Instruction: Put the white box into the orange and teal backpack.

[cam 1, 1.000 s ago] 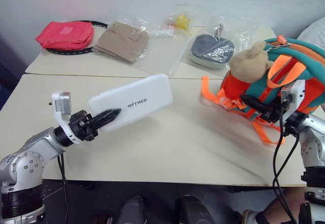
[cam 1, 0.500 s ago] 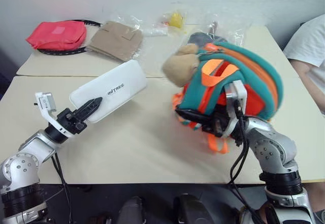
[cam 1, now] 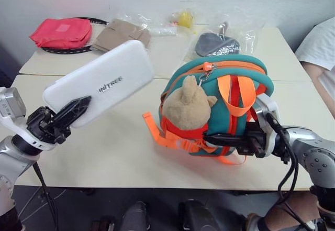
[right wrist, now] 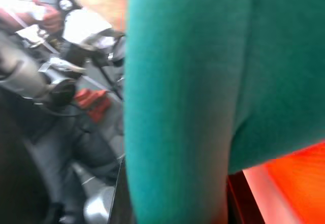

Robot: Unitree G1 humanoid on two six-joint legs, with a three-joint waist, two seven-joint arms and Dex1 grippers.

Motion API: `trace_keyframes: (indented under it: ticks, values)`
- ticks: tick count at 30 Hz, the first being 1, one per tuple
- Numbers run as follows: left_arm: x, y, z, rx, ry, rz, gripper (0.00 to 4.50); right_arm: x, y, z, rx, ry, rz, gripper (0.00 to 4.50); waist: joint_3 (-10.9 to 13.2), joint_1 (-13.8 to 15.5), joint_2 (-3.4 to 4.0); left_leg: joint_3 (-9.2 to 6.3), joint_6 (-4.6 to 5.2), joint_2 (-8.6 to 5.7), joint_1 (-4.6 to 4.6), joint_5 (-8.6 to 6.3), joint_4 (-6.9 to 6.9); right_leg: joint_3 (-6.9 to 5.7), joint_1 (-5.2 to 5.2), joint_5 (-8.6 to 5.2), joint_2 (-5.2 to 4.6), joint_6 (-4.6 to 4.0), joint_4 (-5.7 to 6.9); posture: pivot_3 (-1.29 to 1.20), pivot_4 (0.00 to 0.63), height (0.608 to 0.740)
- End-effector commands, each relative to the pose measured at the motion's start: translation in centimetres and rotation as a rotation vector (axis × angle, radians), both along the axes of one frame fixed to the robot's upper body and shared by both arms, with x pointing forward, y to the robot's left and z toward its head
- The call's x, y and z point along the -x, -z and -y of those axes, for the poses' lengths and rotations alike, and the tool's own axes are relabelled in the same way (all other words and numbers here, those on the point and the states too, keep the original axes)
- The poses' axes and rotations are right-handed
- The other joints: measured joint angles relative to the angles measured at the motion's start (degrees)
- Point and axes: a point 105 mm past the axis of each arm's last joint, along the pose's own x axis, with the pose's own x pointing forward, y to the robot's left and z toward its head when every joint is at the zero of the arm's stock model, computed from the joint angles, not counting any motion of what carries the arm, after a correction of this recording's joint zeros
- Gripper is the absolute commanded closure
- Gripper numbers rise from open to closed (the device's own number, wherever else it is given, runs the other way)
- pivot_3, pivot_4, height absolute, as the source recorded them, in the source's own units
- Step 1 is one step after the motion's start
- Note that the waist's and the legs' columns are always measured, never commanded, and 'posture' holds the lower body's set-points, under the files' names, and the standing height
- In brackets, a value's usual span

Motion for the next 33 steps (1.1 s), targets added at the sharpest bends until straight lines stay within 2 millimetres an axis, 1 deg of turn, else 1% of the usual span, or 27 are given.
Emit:
trace_keyframes:
  ticks: [1, 4, 6, 9, 11, 13, 14, 16, 17, 19, 21, 23, 25, 28, 30, 31, 33]
  values:
    - [-0.2, -1.4, 1.6, -0.027, 0.061, 0.089, 3.20, 0.2, 0.3, 0.0, 0.016, -0.027, 0.027, 4.48, 0.0, 0.5, 0.03, 0.00, 0.00, 0.00, 0.00, 0.01, 0.00, 0.00, 0.00, 0.00, 0.01, 0.00, 0.00, 0.00, 0.150, 0.740]
    - [-1.3, -0.8, 3.5, -0.093, 0.136, 0.093, 3.20, 0.4, 0.4, -0.3, 0.023, -0.049, 0.027, 4.48, 0.0, 1.0, 0.02, 0.00, 0.05, -0.02, -0.01, 0.04, 0.05, -0.01, 0.04, 0.00, 0.01, 0.00, 0.00, 0.00, 0.150, 0.740]
    - [-1.5, -0.2, 4.4, -0.132, 0.196, 0.091, 3.20, 0.4, 0.3, -0.4, 0.020, -0.050, 0.029, 4.48, 0.0, 0.9, 0.02, 0.02, 0.07, -0.06, -0.02, 0.04, 0.06, 0.02, 0.04, 0.00, -0.01, 0.00, 0.00, 0.00, 0.150, 0.740]
    - [-1.5, 0.6, 4.6, -0.204, 0.254, 0.084, 3.20, 0.2, 0.3, -0.4, 0.025, -0.040, 0.037, 4.48, 0.0, 0.8, 0.03, 0.03, 0.07, -0.04, -0.03, 0.04, 0.04, 0.01, 0.01, 0.00, 0.01, 0.00, 0.00, 0.00, 0.150, 0.740]
    - [-1.5, 1.7, 4.5, -0.301, 0.273, 0.075, 3.20, 0.0, 0.4, -0.4, 0.023, -0.030, 0.040, 4.48, 0.0, 0.6, 0.03, 0.06, 0.04, 0.00, -0.04, 0.05, 0.01, 0.04, -0.04, 0.00, 0.04, 0.00, -0.01, 0.00, 0.150, 0.740]
    - [-1.9, 3.1, 4.7, -0.413, 0.296, 0.078, 3.20, -0.1, 0.5, -0.5, 0.020, -0.022, 0.042, 4.48, 0.0, 0.7, 0.04, 0.06, 0.02, 0.01, -0.03, 0.06, -0.02, 0.03, -0.05, 0.00, 0.05, 0.00, -0.01, 0.00, 0.150, 0.740]
    - [-2.0, 3.5, 4.8, -0.445, 0.302, 0.084, 3.20, -0.1, 0.5, -0.6, 0.019, -0.020, 0.043, 4.48, 0.0, 0.8, 0.05, 0.05, 0.01, 0.01, -0.02, 0.07, -0.02, 0.03, -0.04, 0.00, 0.05, 0.00, -0.02, 0.00, 0.150, 0.740]
    - [-3.5, 4.1, 5.9, -0.528, 0.296, 0.125, 3.20, -0.1, 0.6, -0.8, 0.017, -0.022, 0.041, 4.48, 0.0, 1.1, 0.06, 0.08, 0.03, -0.02, 0.00, 0.08, -0.01, 0.06, -0.01, 0.00, 0.02, 0.00, -0.02, 0.00, 0.150, 0.740]
    - [-4.6, 4.1, 6.8, -0.548, 0.283, 0.144, 3.20, 0.0, 0.7, -0.9, 0.016, -0.027, 0.038, 4.48, 0.0, 1.6, 0.05, 0.05, 0.05, -0.02, -0.01, 0.08, 0.02, 0.01, 0.02, 0.00, 0.01, 0.00, -0.02, 0.00, 0.150, 0.740]
    - [-6.0, 3.3, 9.5, -0.530, 0.320, 0.180, 3.20, 0.1, 0.8, -1.0, 0.017, -0.036, 0.035, 4.48, 0.0, 2.4, 0.04, 0.02, 0.10, -0.06, -0.03, 0.07, 0.06, -0.01, 0.05, 0.01, -0.01, 0.00, -0.04, 0.00, 0.150, 0.740]
    - [-6.7, 3.3, 12.4, -0.523, 0.388, 0.185, 3.20, 0.2, 0.8, -1.1, 0.018, -0.044, 0.031, 4.48, 0.0, 2.5, 0.03, 0.03, 0.15, -0.09, -0.07, 0.05, 0.15, 0.00, 0.05, 0.03, -0.01, 0.04, 0.00, 0.00, 0.150, 0.740]
    - [-7.1, 3.9, 15.3, -0.570, 0.466, 0.199, 3.20, 0.2, 0.9, -1.2, 0.030, -0.057, 0.035, 4.48, 0.0, 2.4, 0.03, 0.04, 0.18, -0.08, -0.14, 0.03, 0.21, 0.02, 0.02, 0.05, 0.00, 0.07, 0.02, 0.00, 0.150, 0.740]
    - [-7.9, 3.7, 18.2, -0.561, 0.498, 0.206, 3.20, 0.3, 1.0, -1.2, 0.043, -0.067, 0.042, 4.48, 0.0, 2.4, 0.04, 0.03, 0.18, -0.05, -0.32, 0.03, 0.34, -0.02, -0.10, 0.06, 0.06, 0.08, 0.16, 0.00, 0.150, 0.740]
    - [-8.9, 3.1, 20.9, -0.543, 0.516, 0.217, 3.20, 0.3, 1.0, -1.3, 0.040, -0.065, 0.044, 4.48, 0.0, 2.1, 0.04, 0.04, 0.25, 0.01, -0.76, -0.03, 0.71, -0.01, -0.46, 0.07, 0.11, 0.10, 0.37, 0.00, 0.150, 0.740]
    - [-9.1, 3.3, 22.3, -0.555, 0.540, 0.230, 3.20, 0.4, 1.0, -1.4, 0.042, -0.066, 0.045, 4.48, 0.0, 2.1, 0.04, 0.06, 0.24, 0.01, -0.78, -0.03, 0.78, 0.02, -0.56, 0.07, 0.11, 0.11, 0.41, 0.00, 0.150, 0.740]
    - [-9.3, 3.6, 22.7, -0.558, 0.547, 0.215, 3.20, 0.4, 1.1, -1.5, 0.045, -0.067, 0.047, 4.48, 0.0, 2.2, 0.04, 0.05, 0.22, 0.02, -0.77, -0.01, 0.82, 0.01, -0.58, 0.07, 0.11, 0.10, 0.39, 0.00, 0.150, 0.740]
    - [-9.6, 4.5, 23.2, -0.587, 0.539, 0.213, 2.48, 0.6, 1.1, -1.6, 0.050, -0.068, 0.049, 4.48, 0.0, 2.3, 0.04, 0.04, 0.19, 0.02, -0.75, 0.05, 0.83, 0.01, -0.57, 0.07, 0.11, 0.10, 0.42, 0.00, 0.150, 0.740]
